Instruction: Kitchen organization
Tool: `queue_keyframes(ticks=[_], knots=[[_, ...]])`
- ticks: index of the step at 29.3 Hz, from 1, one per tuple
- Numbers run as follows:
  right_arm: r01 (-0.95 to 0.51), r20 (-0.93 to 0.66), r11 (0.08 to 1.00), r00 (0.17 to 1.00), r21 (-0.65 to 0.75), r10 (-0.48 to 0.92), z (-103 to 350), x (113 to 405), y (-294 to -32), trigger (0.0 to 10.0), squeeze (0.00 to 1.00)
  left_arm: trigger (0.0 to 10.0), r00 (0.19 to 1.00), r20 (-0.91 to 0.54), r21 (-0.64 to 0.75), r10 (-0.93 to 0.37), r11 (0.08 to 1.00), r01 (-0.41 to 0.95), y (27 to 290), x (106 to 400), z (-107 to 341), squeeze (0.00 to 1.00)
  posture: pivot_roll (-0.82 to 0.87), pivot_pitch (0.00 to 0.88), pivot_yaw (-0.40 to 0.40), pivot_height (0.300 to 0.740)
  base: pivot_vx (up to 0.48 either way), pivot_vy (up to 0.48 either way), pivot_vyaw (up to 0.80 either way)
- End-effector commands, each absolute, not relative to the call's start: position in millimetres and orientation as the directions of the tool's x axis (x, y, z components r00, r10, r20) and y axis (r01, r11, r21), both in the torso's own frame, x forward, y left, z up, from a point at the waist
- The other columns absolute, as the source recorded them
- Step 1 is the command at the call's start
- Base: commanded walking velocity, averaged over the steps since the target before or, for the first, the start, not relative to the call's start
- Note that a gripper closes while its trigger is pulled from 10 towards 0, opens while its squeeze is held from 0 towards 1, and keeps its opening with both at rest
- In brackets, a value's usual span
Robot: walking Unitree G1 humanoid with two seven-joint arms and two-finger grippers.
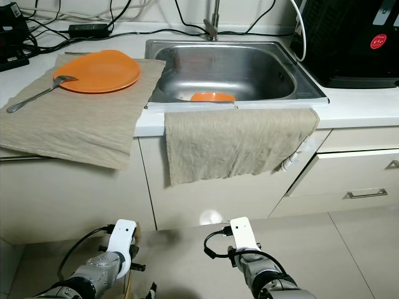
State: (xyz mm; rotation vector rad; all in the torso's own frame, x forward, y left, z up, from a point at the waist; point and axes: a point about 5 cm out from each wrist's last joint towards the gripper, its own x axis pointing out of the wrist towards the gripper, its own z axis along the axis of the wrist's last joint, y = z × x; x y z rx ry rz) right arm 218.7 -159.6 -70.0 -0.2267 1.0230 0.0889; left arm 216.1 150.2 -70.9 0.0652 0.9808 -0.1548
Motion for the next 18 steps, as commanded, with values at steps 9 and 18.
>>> queue_keyframes(ticks=[9,18], knots=[[-0.187,-0.846,0.97,0.533,-0.153,-0.031,-66.8,224.0,-160.6,10.0,0.0,10.0,0.524,-0.846,-0.015,-0.096,0.987,0.157,149.4,212.2,-73.4,0.0,0.09,0.0,-0.042,0.74,0.0,0.0,0.0],[-0.184,-0.846,0.971,0.532,-0.151,-0.031,-67.0,223.5,-160.6,10.0,0.0,10.0,0.523,-0.848,-0.005,-0.092,0.986,0.165,149.8,212.0,-73.6,0.0,0.09,0.0,-0.038,0.74,0.0,0.0,0.0]])
